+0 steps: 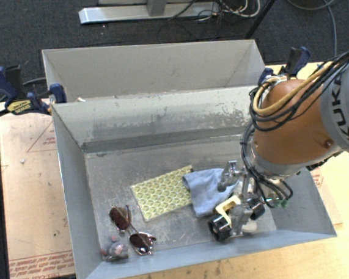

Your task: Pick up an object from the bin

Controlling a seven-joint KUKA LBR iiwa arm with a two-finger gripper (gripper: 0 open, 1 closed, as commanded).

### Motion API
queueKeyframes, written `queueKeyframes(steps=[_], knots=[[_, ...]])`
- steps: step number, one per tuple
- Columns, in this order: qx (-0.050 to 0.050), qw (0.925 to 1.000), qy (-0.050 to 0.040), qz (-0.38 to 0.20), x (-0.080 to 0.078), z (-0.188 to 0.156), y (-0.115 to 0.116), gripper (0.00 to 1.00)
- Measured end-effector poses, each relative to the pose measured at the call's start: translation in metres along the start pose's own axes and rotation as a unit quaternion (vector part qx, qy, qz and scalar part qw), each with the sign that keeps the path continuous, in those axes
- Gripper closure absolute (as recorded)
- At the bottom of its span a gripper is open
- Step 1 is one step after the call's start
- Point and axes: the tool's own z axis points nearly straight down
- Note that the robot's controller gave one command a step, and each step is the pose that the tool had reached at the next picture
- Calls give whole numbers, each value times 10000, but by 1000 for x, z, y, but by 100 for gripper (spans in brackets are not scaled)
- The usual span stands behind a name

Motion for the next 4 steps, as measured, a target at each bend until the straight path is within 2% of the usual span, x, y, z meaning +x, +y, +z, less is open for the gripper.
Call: queueKeyframes(steps=[1, 2, 3, 4], knots=[[0, 10000, -40, 0, -2, -4, 0, 0], [-3, 9989, -67, 462, -11, 27, 6, 0], [-14, 9979, -62, 647, -35, 90, 8, 0], [-16, 9974, -127, 716, -53, 109, -1, 100]])
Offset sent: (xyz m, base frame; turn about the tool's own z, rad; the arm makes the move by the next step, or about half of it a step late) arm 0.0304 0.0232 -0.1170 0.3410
